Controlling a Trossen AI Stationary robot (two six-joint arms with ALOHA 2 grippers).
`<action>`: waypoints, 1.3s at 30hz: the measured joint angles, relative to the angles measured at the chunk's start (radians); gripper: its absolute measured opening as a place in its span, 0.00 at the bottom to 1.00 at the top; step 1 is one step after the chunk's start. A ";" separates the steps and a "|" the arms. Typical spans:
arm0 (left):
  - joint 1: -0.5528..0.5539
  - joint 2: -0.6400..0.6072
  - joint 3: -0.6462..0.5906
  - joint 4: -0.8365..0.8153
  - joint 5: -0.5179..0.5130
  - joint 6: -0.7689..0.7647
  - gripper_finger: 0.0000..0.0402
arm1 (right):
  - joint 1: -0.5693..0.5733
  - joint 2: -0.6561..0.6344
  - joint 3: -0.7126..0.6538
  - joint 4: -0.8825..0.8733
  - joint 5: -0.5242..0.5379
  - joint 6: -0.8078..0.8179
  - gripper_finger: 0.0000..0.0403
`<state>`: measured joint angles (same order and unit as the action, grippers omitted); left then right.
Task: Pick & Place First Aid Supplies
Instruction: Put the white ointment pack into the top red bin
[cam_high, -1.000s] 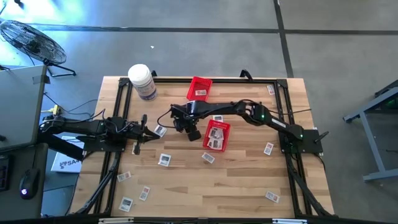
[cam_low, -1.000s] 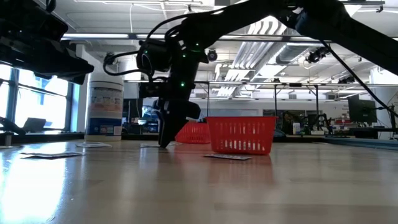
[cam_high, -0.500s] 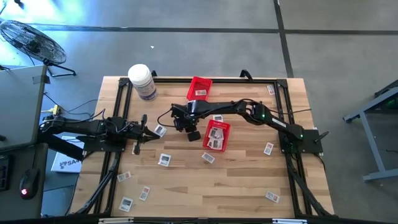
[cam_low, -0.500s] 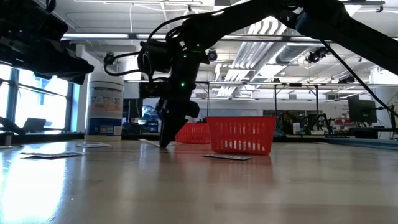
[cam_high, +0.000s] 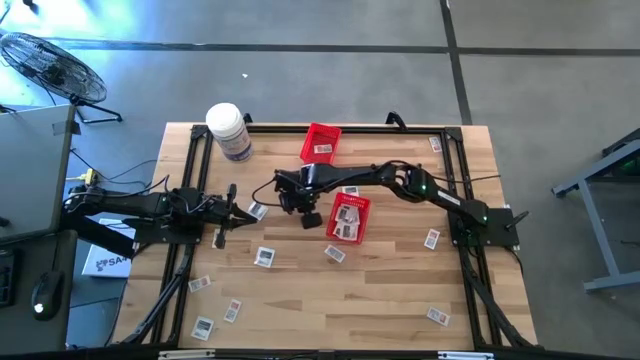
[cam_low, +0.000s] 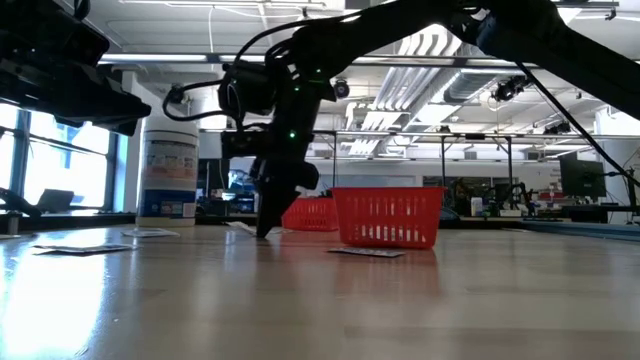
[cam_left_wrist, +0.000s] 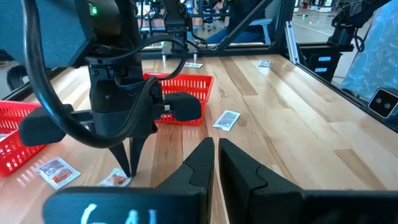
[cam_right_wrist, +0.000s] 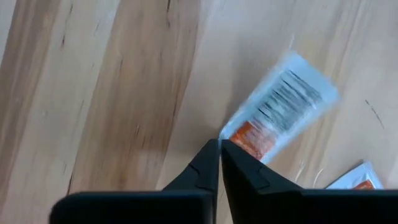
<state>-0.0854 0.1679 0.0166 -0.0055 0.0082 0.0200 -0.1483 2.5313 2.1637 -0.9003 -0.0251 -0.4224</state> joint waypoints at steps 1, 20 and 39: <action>0.000 0.000 0.000 0.000 0.000 0.000 0.05 | 0.001 0.000 0.000 0.007 0.001 0.014 0.01; 0.000 0.000 0.000 0.000 0.000 0.000 0.05 | 0.000 -0.046 -0.001 0.062 -0.025 0.239 0.00; 0.000 0.000 0.000 0.000 0.000 0.000 0.05 | 0.003 -0.051 -0.001 0.107 -0.064 0.180 0.11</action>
<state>-0.0856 0.1680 0.0166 -0.0055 0.0079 0.0200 -0.1454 2.4798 2.1629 -0.7931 -0.0888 -0.2428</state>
